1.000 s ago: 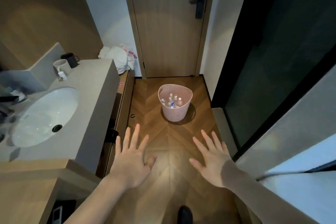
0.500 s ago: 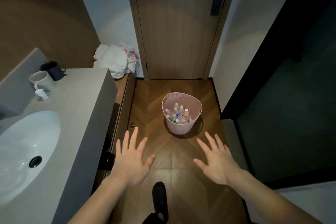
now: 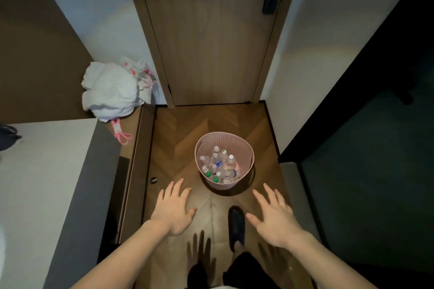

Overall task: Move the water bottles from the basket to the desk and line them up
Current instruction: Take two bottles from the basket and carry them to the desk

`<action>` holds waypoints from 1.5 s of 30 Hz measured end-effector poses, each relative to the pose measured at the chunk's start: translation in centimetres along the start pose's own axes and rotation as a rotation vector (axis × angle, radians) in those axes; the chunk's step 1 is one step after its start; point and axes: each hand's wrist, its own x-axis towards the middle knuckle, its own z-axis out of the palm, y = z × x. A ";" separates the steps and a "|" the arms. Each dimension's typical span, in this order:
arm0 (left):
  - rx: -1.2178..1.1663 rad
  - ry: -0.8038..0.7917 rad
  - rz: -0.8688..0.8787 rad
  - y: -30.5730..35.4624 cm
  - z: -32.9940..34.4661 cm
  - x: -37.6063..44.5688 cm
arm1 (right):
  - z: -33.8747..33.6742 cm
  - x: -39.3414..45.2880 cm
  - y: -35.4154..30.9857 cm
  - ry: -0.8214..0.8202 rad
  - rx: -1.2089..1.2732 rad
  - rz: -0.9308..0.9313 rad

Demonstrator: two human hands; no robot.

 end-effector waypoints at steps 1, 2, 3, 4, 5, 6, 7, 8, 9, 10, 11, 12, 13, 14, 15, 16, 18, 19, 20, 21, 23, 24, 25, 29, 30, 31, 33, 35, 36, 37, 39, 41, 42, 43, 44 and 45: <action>-0.015 -0.015 -0.013 0.5 -0.4 1.7 | -0.9 1.7 0.2 -0.007 0.004 -0.004; -0.036 -0.023 -0.031 0.9 -0.7 3.3 | -1.8 3.4 0.4 -0.015 0.007 -0.010; -0.050 -0.033 -0.050 1.3 -1.0 4.9 | -2.7 5.2 0.5 -0.025 0.008 -0.017; -0.058 -0.052 -0.059 1.7 -1.4 6.4 | -3.5 7.0 0.8 -0.037 0.010 -0.025; -0.067 -0.077 -0.064 2.0 -1.8 7.9 | -4.5 8.8 0.9 -0.054 0.010 -0.037; -0.078 -0.099 -0.072 2.4 -2.1 9.4 | -5.3 10.7 1.1 -0.067 0.012 -0.059; -0.084 -0.113 -0.084 2.8 -2.5 10.9 | -5.7 12.6 1.2 -0.078 0.013 -0.079; -0.081 -0.120 -0.092 3.1 -2.8 12.6 | -6.1 14.8 1.3 -0.094 0.004 -0.088; -0.076 -0.127 -0.097 3.2 -3.0 14.3 | -6.3 16.7 1.4 -0.104 -0.021 -0.092; -0.067 -0.137 -0.103 3.3 -3.1 15.9 | -6.2 18.7 1.6 -0.104 -0.050 -0.098; -0.062 -0.146 -0.109 3.3 -3.1 17.5 | -5.9 20.7 1.7 -0.104 -0.057 -0.095; -0.062 -0.157 -0.114 3.1 -3.0 19.2 | -5.4 22.7 2.0 -0.109 -0.040 -0.086; -0.063 -0.169 -0.115 2.9 -2.9 20.9 | -5.0 24.5 2.1 -0.127 -0.022 -0.069; -0.061 -0.176 -0.112 2.7 -2.6 22.8 | -4.3 26.3 2.4 -0.136 -0.021 -0.063; -0.058 -0.183 -0.107 2.4 -2.3 24.8 | -3.7 28.2 2.6 -0.150 -0.036 -0.058; -0.057 -0.194 -0.104 2.1 -1.7 26.9 | -2.9 30.1 2.9 -0.160 -0.049 -0.066; -0.054 -0.208 -0.103 1.4 0.1 31.5 | -0.9 34.0 3.4 -0.189 -0.052 -0.077; -0.046 -0.219 -0.106 1.0 1.3 33.8 | 0.3 36.0 3.8 -0.199 -0.043 -0.072; -0.037 -0.231 -0.105 0.6 2.8 36.3 | 2.0 38.2 4.3 -0.208 -0.028 -0.068; -0.023 -0.249 -0.098 0.2 4.3 38.6 | 3.3 40.2 4.4 -0.223 -0.010 -0.056; 0.027 -0.283 -0.070 -0.6 7.3 43.0 | 7.4 44.3 4.9 -0.208 0.017 -0.035; 0.049 -0.295 -0.057 -1.0 9.0 45.1 | 9.6 46.4 5.2 -0.205 0.031 -0.027; 0.065 -0.302 -0.050 -1.4 10.6 47.1 | 11.8 48.6 5.3 -0.189 0.055 -0.023; 0.186 -0.330 -0.003 -3.1 17.5 54.2 | 17.5 56.0 4.4 -0.248 0.073 0.077; 0.233 -0.329 0.016 -3.6 19.1 55.6 | 19.7 57.6 4.2 -0.230 0.087 0.082; 0.284 -0.324 0.037 -4.0 20.6 57.0 | 21.4 59.0 3.9 -0.226 0.096 0.108; 0.351 -0.297 0.082 -4.7 23.3 59.4 | 26.4 62.2 4.4 -0.240 0.064 0.138; 0.377 -0.296 0.117 -5.2 25.2 61.2 | 28.7 64.1 4.3 -0.272 0.016 0.144; 0.395 -0.294 0.130 -5.4 26.4 61.9 | 29.6 64.9 4.2 -0.283 0.012 0.158; 0.409 -0.289 0.143 -5.6 27.7 62.6 | 30.3 65.5 4.0 -0.293 0.006 0.173; 0.380 -0.280 0.128 -5.3 28.7 63.5 | 31.3 66.4 4.5 -0.241 -0.065 0.188; 0.323 -0.280 0.107 -4.9 30.1 64.3 | 33.4 67.0 4.8 -0.165 -0.146 0.175; 0.290 -0.279 0.106 -4.9 30.5 64.8 | 33.9 67.2 4.8 -0.150 -0.179 0.144; 0.265 -0.283 0.102 -4.8 30.7 65.1 | 34.2 67.2 4.6 -0.164 -0.204 0.132; 0.245 -0.282 0.093 -4.8 30.8 65.5 | 34.6 67.3 4.6 -0.170 -0.234 0.122; 0.239 -0.270 0.093 -4.8 31.0 65.8 | 34.5 67.4 4.7 -0.193 -0.244 0.121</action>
